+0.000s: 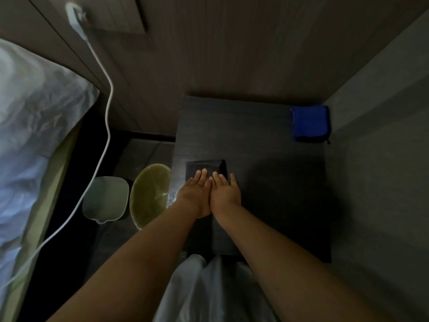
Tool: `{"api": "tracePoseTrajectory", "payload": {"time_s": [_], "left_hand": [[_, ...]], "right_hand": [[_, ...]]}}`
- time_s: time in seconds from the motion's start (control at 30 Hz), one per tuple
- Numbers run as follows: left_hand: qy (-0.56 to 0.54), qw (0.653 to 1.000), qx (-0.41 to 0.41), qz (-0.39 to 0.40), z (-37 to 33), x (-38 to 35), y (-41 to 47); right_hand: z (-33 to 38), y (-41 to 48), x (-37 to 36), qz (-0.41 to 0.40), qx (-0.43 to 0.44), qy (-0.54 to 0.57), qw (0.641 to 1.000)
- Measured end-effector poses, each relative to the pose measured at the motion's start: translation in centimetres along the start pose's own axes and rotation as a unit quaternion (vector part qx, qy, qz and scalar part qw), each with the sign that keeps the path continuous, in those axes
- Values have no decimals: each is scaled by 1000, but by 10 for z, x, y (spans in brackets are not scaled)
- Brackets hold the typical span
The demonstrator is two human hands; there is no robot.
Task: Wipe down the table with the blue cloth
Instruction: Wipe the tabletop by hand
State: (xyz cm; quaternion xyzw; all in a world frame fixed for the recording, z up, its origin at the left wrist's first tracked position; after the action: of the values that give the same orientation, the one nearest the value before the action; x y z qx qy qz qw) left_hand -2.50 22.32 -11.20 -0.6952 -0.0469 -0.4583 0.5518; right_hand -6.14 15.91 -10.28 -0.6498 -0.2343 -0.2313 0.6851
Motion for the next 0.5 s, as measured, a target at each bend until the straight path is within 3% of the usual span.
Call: {"api": "tracePoseTrajectory", "payload": {"time_s": [0.5], "left_hand": [[43, 998, -23, 27, -78, 4, 0]], "right_hand": [[-64, -34, -34, 7, -18, 47, 999]]}}
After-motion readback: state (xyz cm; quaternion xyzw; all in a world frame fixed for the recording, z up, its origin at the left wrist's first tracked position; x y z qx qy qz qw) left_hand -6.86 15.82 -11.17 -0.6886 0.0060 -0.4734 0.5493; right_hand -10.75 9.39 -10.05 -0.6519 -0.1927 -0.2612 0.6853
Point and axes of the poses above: each hand's wrist, its own y-axis towards the middle knuckle, its own x-axis out of the back of the hand, z = x × y, the point moved 3 cm from there along y, towards the middle knuckle, and after that the axes turned 13 degrees about x, right-handed, at the moved point
